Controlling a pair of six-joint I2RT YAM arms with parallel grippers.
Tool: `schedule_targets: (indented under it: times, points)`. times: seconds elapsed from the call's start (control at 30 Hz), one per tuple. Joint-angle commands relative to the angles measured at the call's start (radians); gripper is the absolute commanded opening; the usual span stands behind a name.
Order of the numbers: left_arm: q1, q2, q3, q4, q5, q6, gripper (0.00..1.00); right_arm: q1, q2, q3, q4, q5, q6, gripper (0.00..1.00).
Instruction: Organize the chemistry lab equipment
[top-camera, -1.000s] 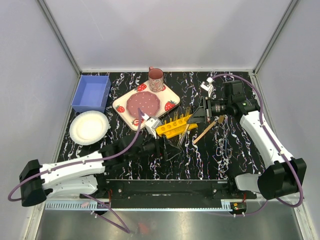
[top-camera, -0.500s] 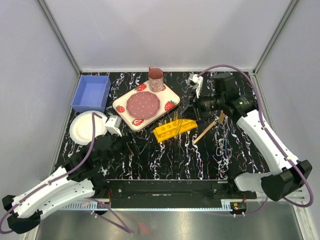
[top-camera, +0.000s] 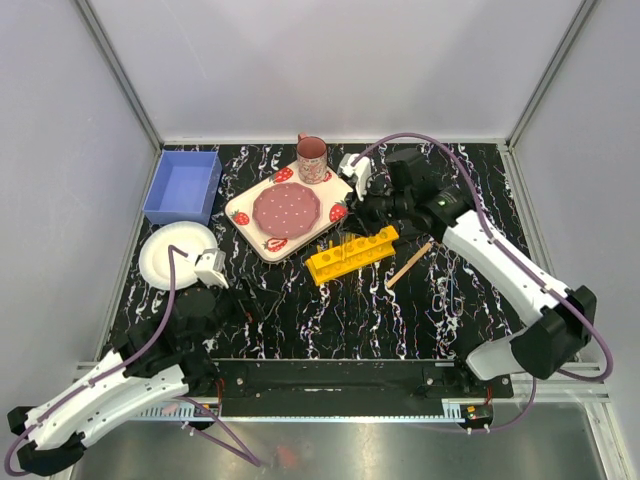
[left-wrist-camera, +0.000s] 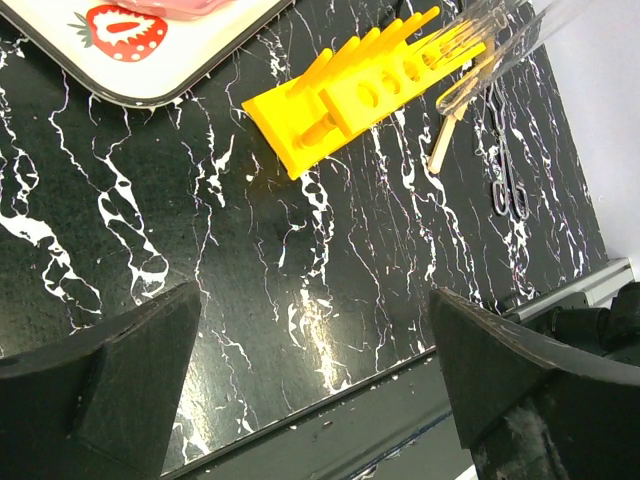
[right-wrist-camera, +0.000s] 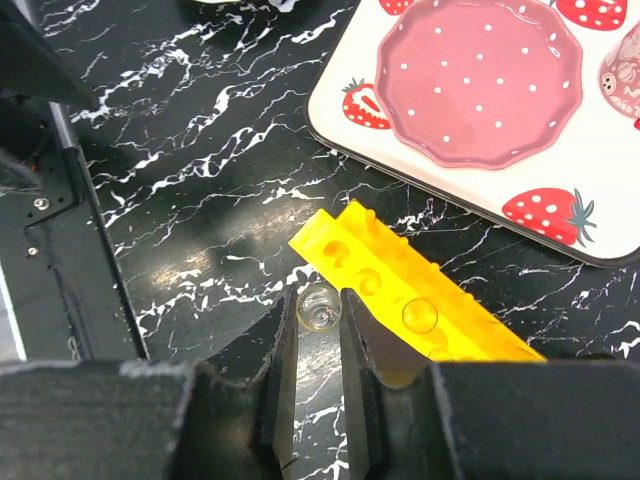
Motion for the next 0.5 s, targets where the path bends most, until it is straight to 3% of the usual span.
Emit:
schedule_targets:
  times: [0.0,0.47]
  points:
    - [0.004,-0.019,-0.012,0.01,-0.03,-0.024,0.99,0.023,0.038,0.041,0.091,0.074,-0.022,0.23]
    - [0.004,-0.014,-0.008,0.01,-0.021,-0.027,0.99,0.045,0.098,0.005,0.186,0.129,-0.026,0.24]
